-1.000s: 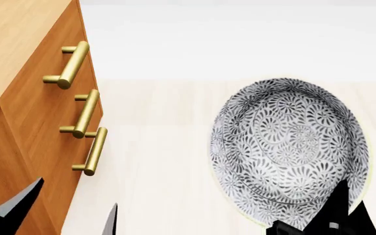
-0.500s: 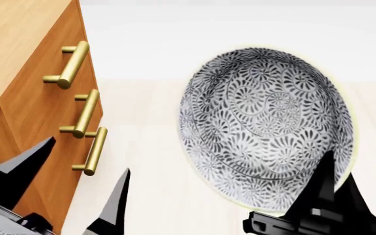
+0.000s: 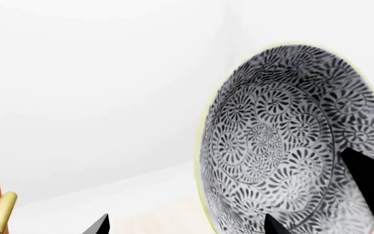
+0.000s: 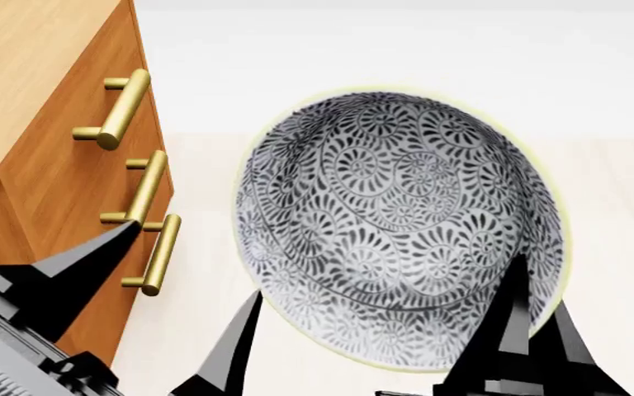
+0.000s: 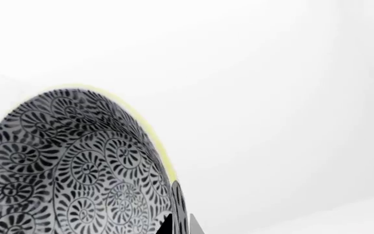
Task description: Put the bowl on top of the cabinet.
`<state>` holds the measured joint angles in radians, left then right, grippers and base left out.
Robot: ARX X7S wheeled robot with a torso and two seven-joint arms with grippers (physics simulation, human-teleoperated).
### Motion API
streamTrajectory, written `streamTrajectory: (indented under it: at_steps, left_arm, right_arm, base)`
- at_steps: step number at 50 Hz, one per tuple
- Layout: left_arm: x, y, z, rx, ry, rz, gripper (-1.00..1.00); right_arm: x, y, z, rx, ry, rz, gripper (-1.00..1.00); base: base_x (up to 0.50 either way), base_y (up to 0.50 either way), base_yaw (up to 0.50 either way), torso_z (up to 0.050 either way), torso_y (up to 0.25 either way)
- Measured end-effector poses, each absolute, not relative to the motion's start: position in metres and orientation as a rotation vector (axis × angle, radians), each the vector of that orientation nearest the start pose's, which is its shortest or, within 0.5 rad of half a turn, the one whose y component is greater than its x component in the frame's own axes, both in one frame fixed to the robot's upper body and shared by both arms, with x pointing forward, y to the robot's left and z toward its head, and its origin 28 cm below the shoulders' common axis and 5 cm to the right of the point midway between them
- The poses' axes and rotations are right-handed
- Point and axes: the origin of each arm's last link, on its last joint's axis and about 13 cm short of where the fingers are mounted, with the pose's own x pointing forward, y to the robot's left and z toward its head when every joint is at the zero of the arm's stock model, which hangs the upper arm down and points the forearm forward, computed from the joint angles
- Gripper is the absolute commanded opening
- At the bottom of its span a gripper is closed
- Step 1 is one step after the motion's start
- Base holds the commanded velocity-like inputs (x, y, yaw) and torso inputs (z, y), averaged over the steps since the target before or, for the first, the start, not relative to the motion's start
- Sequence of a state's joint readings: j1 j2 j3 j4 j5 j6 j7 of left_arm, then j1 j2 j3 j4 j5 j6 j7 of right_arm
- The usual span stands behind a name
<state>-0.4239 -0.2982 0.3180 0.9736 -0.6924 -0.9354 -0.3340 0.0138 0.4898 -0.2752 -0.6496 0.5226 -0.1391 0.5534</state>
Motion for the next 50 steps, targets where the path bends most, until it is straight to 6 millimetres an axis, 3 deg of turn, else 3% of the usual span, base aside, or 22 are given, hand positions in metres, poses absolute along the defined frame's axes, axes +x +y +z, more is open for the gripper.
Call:
streamTrajectory:
  at_steps: [50]
  left_arm:
    - [0.19,0.15,0.191,-0.021,-0.232,-0.577,1.0]
  right_arm:
    - [0.159,-0.101,0.135,0.296,-0.567,0.065,-1.0]
  base:
    - [0.0,0.0,0.0,0.0,0.0]
